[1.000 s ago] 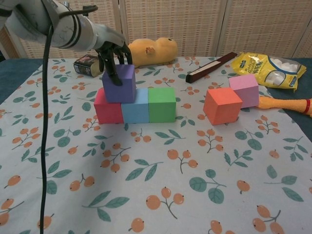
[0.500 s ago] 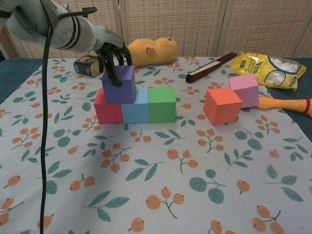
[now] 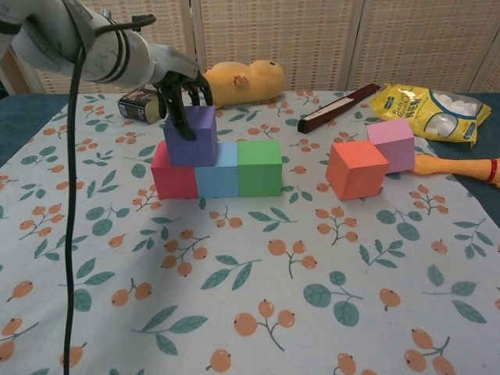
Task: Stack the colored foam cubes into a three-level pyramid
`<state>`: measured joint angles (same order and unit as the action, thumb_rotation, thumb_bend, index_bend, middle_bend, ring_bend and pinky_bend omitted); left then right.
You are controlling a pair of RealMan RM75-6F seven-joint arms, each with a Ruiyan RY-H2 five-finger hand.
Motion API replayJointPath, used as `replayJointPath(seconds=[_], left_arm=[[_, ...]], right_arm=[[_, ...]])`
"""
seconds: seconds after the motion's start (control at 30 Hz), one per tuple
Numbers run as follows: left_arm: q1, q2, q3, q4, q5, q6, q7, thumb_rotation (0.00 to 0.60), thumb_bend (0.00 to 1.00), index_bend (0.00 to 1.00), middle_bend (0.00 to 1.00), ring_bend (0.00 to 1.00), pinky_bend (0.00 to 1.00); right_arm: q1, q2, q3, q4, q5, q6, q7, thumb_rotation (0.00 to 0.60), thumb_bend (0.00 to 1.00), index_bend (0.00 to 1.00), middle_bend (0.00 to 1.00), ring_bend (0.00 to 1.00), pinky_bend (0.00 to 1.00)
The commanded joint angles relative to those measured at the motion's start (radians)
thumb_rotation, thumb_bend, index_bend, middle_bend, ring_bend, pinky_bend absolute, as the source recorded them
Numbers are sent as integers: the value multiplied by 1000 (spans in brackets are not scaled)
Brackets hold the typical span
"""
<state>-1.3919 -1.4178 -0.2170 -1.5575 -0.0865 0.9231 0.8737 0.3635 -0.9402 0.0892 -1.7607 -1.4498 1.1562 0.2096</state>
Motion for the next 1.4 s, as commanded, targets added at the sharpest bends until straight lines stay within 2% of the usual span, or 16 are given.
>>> replayJointPath(seconds=[0.03, 0.43, 0.77, 0.87, 1.0, 1.13, 1.23, 1.4], left_arm=[[0, 1, 2, -3, 1, 1, 4, 600, 287, 130, 142, 295, 357], [-1, 4, 2, -15, -2, -2, 11, 600, 290, 60, 58, 234, 345], [-7, 12, -2, -23, -32, -18, 14, 600, 299, 0, 0, 69, 338], [-7, 17, -6, -29, -38, -24, 8, 600, 285, 0, 0, 11, 305], [6, 38, -21, -57, -20, -24, -24, 600, 282, 0, 0, 0, 178], [51, 95, -52, -123, 65, -23, -104, 600, 281, 0, 0, 0, 140], [111, 155, -72, -183, 171, -18, -188, 600, 279, 0, 0, 0, 118], [252, 218, -60, -236, 425, 81, -335, 600, 264, 5, 0, 0, 101]], right_arm=[[-1, 1, 0, -2, -1, 2, 2, 600, 33, 0, 203, 0, 11], [-4, 3, 1, -2, -3, 3, 14, 600, 33, 0, 203, 0, 10], [-6, 4, 2, 1, -8, 5, 26, 600, 33, 0, 203, 0, 1], [-6, 5, 2, 1, -8, 5, 28, 600, 33, 0, 203, 0, 1], [-8, 6, 3, 2, -7, 8, 31, 600, 33, 0, 203, 0, 0], [-9, 7, 5, 6, -4, 8, 38, 600, 34, 0, 201, 0, 0], [-5, 9, 4, 11, -1, -3, 49, 600, 34, 0, 201, 0, 0], [42, -7, 17, 39, -10, -64, 83, 600, 33, 0, 200, 0, 0]])
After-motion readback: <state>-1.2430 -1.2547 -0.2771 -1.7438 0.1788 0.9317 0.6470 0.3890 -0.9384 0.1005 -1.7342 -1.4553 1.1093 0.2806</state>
